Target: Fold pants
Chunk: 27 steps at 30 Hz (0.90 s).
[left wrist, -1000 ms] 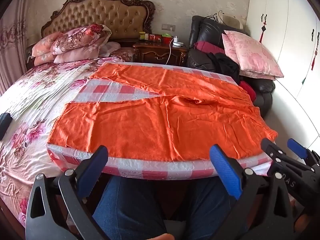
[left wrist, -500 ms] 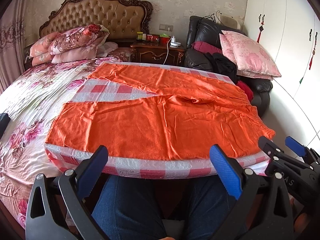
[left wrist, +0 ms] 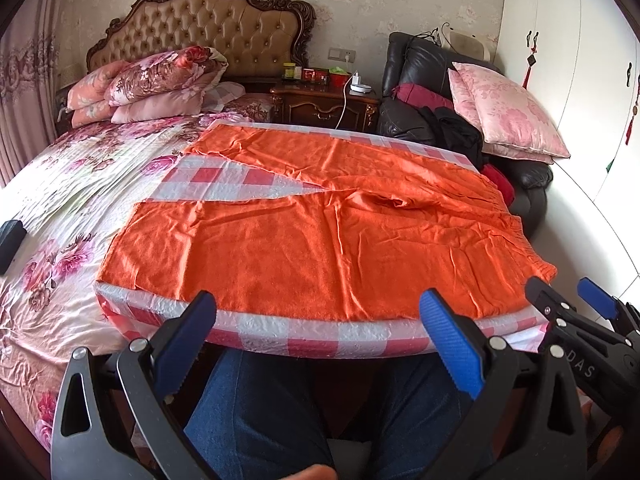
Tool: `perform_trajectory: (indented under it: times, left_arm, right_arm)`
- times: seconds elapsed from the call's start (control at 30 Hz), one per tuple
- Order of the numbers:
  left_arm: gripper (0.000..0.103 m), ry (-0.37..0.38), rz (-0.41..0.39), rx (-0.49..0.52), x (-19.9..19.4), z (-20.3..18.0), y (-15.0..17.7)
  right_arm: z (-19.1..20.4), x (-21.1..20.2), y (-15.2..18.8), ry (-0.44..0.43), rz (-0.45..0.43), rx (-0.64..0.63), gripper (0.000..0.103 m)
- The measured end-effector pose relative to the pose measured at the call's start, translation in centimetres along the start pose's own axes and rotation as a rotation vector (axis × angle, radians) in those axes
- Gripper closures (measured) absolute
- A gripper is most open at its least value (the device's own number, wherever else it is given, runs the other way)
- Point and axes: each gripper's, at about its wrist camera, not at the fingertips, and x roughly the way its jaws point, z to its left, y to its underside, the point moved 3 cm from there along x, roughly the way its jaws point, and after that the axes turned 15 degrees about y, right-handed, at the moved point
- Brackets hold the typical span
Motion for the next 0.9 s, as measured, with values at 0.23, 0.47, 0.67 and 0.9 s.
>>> perform_trajectory:
  times: [0.23, 0.47, 0.67, 0.9]
  left_arm:
    - [0.002, 0.017, -0.002, 0.009, -0.01, -0.33, 0.1]
    - [0.002, 0.024, -0.002, 0.009, 0.11, -0.65, 0.21]
    - [0.002, 0.023, -0.003, 0.008, 0.14, -0.71, 0.24]
    - [0.002, 0.023, -0.004, 0.008, 0.13, -0.69, 0.28]
  right_arm:
    - [0.02, 0.09, -0.02, -0.001, -0.001, 0.001, 0.018]
    - [0.1, 0.29, 0.02, -0.001, 0.002, -0.001, 0.018]
    - [0.15, 0.28, 0.07, 0.0, 0.002, -0.002, 0.018]
    - [0.11, 0.38, 0.04, -0.002, 0.002, -0.002, 0.018]
